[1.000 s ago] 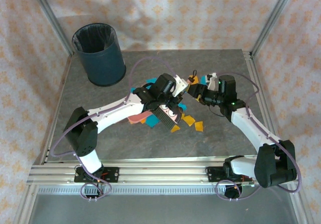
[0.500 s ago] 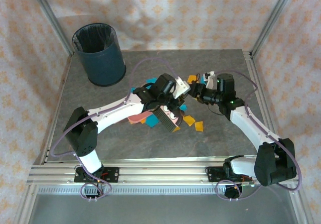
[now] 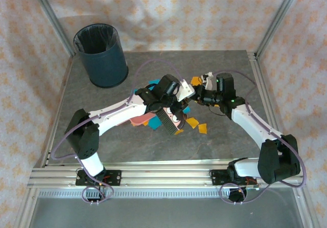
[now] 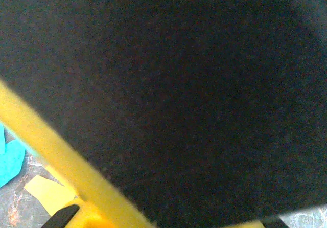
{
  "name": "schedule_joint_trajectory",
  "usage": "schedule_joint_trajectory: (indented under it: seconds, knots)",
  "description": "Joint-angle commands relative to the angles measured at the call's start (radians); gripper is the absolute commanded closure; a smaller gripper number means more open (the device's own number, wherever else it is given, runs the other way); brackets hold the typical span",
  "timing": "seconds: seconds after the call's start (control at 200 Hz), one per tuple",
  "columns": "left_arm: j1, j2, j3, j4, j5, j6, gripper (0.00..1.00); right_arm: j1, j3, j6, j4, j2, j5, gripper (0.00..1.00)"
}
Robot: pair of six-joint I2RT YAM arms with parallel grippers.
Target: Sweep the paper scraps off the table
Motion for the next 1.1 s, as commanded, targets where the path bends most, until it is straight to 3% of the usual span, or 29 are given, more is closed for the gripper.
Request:
schedule_joint_trajectory:
  seconds: [0.0,0.255,0.36,0.445,0.505,0.711,0.861,0.986,1.096]
  knots:
    - [0.002,0.003,0.043,-0.019,0.016,0.051,0.81,0.005,0.04,-0.039,-0.036,0.009,-0.024,0.59]
    - [0.003,0.013,0.059,-0.045,0.024,0.074,0.81,0.008,0.048,-0.051,-0.055,0.004,-0.018,0.63]
    - [0.002,0.018,0.062,-0.053,0.051,0.084,0.8,0.007,0.05,-0.047,-0.052,0.0,-0.016,0.69]
    - [0.002,0.022,0.062,-0.051,0.055,0.08,0.79,0.008,0.047,-0.04,-0.048,-0.008,-0.003,0.79]
    - [0.002,0.022,0.062,-0.052,0.051,0.077,0.75,0.008,0.045,-0.038,-0.05,-0.021,0.027,0.89]
    - [0.004,-0.021,0.04,-0.072,-0.036,0.053,0.43,0.008,0.027,-0.043,-0.068,-0.097,0.195,0.95]
    - [0.03,-0.103,-0.022,-0.089,-0.08,0.045,0.41,0.004,0.026,-0.071,-0.113,-0.164,0.335,1.0]
    - [0.067,-0.18,-0.068,-0.121,-0.109,0.007,0.4,-0.017,0.035,-0.088,-0.143,-0.191,0.361,1.0]
    - [0.099,-0.226,-0.055,-0.244,-0.178,-0.01,0.4,-0.047,0.046,-0.1,-0.168,-0.196,0.349,1.0]
